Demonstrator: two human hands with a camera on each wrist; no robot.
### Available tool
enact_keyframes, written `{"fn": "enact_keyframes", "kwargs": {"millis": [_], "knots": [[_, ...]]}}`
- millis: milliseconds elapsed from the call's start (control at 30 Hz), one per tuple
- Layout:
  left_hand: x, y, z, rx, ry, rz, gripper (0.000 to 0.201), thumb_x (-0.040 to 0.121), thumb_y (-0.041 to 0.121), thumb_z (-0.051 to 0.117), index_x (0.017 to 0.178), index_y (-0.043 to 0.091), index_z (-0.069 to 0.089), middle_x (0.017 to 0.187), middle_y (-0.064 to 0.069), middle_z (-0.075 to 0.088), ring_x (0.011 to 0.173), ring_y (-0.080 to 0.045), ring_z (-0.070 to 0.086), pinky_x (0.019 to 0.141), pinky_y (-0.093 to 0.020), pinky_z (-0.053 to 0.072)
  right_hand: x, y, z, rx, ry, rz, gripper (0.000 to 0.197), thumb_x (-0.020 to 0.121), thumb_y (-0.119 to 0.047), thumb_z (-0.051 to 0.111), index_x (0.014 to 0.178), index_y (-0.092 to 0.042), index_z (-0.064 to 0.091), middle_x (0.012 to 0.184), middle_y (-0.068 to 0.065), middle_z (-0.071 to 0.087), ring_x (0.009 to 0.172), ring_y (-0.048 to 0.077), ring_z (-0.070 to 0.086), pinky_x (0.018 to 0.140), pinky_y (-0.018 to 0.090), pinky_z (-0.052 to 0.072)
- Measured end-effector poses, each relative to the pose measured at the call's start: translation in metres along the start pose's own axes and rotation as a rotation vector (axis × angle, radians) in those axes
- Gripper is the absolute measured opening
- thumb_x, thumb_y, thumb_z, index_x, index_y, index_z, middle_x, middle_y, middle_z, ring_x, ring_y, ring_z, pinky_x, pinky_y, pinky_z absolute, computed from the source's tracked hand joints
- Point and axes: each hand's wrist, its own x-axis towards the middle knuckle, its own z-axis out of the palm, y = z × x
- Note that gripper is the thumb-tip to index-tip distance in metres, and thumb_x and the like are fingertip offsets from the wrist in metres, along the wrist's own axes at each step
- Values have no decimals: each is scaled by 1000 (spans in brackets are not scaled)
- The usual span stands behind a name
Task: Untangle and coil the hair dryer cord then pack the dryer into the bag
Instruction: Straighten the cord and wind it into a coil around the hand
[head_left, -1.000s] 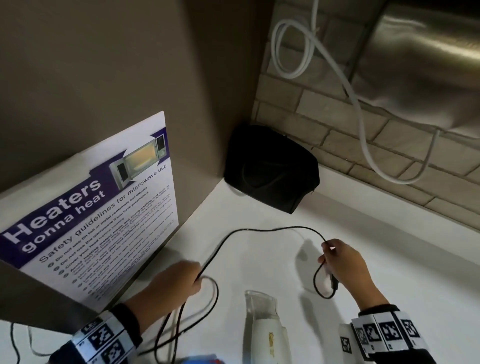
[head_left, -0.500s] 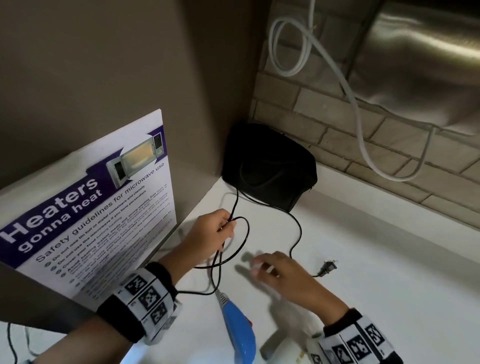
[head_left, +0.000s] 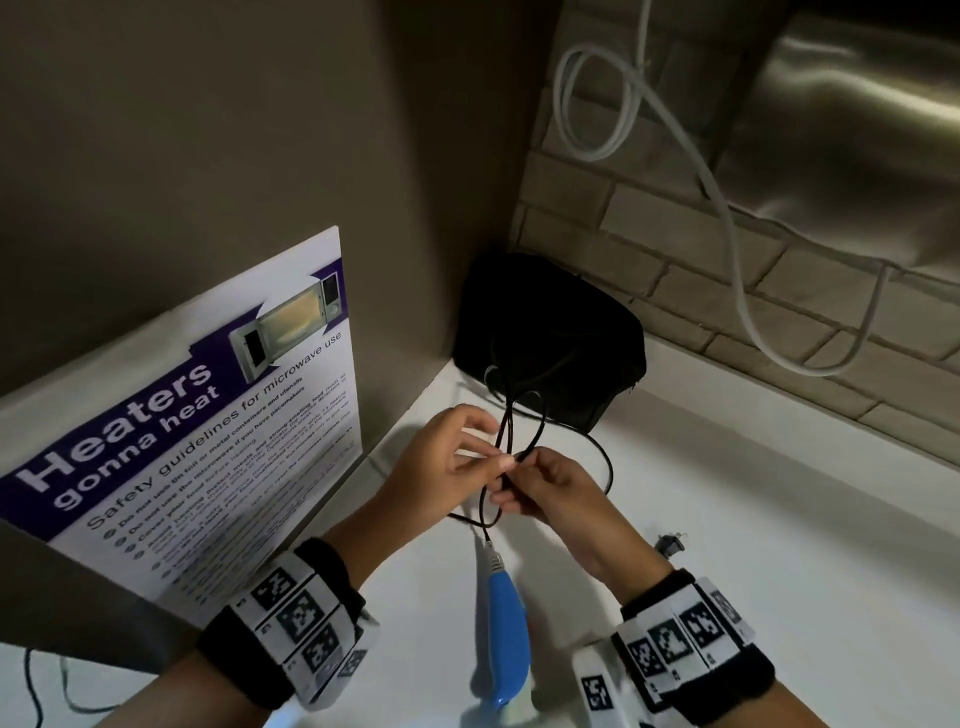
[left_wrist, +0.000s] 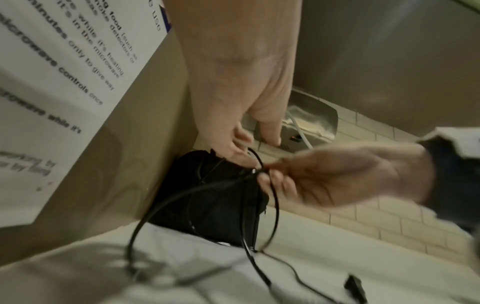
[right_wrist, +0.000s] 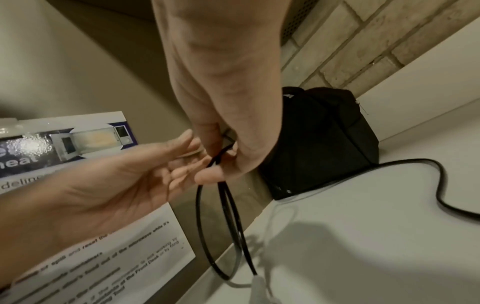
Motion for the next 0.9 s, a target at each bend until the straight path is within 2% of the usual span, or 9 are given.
{"fn": "enact_keyframes", "kwargs": {"millis": [67, 133, 233, 300, 433, 533, 633, 733, 900], "knots": [[-7, -3, -1, 64, 73, 9, 19, 78, 19, 75, 78, 14, 57, 75, 1, 61, 66, -10, 61, 61, -25, 56, -1, -7, -1, 31, 31, -17, 16, 98, -11, 49, 87, -1, 54, 85, 16, 71, 75, 17, 71, 73, 23, 57], [-14, -3, -3, 170, 34, -65, 30, 79, 35, 72, 66, 12, 58, 59, -2, 61, 52, -12, 59, 51, -33, 56, -3, -11, -3, 39, 45, -44, 16, 98, -7, 47, 85, -2, 53, 82, 13, 71, 72, 15, 71, 72, 22, 58], [-21, -5, -5, 367, -171, -171, 48, 83, 50, 61, 60, 8, 63, 55, -3, 67, 46, -13, 62, 44, -18, 45, -7, -18, -6, 63, 59, -95, 15, 99, -6, 46, 86, -2, 54, 87, 12, 72, 75, 17, 71, 74, 23, 58], [-25, -9, -3, 461, -307, -264, 45, 85, 52, 58, 68, 12, 69, 63, -1, 72, 51, -13, 66, 49, -15, 47, -8, -24, -8, 125, 71, -121, 16, 99, -6, 46, 84, -3, 53, 88, 14, 72, 76, 17, 70, 74, 23, 57], [-26, -29, 12, 532, -384, -433, 52, 78, 63, 57, 107, 20, 59, 91, 3, 70, 74, -14, 69, 78, -35, 56, -10, -36, -9, 230, 46, -148, 12, 99, -4, 44, 93, -2, 54, 84, 12, 72, 72, 15, 70, 69, 20, 56], [-21, -37, 24, 430, -343, -467, 60, 80, 53, 65, 123, 16, 44, 107, -1, 66, 91, -12, 62, 87, -32, 50, -13, -43, -8, 257, 19, -176, 15, 100, -5, 42, 93, -1, 55, 79, 8, 72, 67, 13, 69, 64, 19, 55], [-17, -37, 32, 249, -341, -568, 75, 79, 38, 72, 136, 14, 28, 130, -2, 53, 105, -10, 57, 80, -19, 45, -17, -50, -7, 249, -9, -188, 17, 100, -5, 41, 93, -1, 56, 76, 6, 71, 62, 11, 66, 61, 19, 53], [-16, -40, 32, 141, -319, -595, 56, 81, 24, 71, 125, 17, 37, 105, 3, 59, 91, -7, 56, 70, -16, 45, -20, -55, -8, 246, -29, -189, 19, 101, -6, 39, 101, -3, 57, 72, 4, 68, 55, 11, 59, 57, 19, 50], [-17, -39, 20, -67, -341, -594, 12, 91, 1, 54, 95, 11, 61, 90, -5, 60, 87, -21, 61, 92, -39, 49, -17, -61, -21, 190, 54, -196, 28, 101, -18, 39, 110, -1, 59, 58, 0, 54, 45, 9, 38, 47, 17, 36]]}}
